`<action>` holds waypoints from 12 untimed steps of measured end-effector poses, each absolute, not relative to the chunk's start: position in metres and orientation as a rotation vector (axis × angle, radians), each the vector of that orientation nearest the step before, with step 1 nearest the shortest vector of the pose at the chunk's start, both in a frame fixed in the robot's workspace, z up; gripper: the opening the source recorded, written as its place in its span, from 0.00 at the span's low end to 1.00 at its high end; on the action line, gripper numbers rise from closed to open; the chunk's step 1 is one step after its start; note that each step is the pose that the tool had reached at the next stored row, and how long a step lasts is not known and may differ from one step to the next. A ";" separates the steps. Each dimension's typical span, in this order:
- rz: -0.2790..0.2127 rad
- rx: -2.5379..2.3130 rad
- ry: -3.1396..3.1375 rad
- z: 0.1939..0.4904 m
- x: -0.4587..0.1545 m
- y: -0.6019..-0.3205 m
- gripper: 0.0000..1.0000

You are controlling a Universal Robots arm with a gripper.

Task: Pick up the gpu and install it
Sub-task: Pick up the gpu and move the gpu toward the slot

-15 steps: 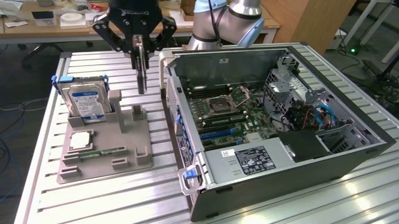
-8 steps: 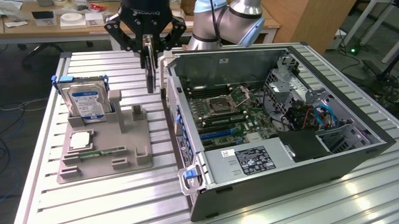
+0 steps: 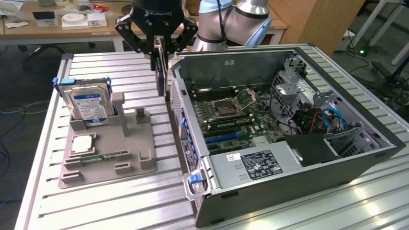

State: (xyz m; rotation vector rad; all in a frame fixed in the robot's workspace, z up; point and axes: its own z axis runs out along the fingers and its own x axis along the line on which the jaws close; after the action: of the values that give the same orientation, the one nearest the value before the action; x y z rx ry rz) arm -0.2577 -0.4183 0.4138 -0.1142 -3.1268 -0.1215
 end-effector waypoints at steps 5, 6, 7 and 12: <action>-0.119 -0.115 -3.127 0.414 -0.251 -0.418 0.29; -0.119 -0.115 -3.127 0.414 -0.248 -0.418 0.29; -0.119 -0.115 -3.127 0.414 -0.246 -0.418 0.29; -0.119 -0.115 -3.127 0.413 -0.232 -0.418 0.29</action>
State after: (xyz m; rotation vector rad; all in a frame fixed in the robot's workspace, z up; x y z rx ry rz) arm -0.2321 -0.4183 0.4135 -0.1148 -3.1270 -0.1188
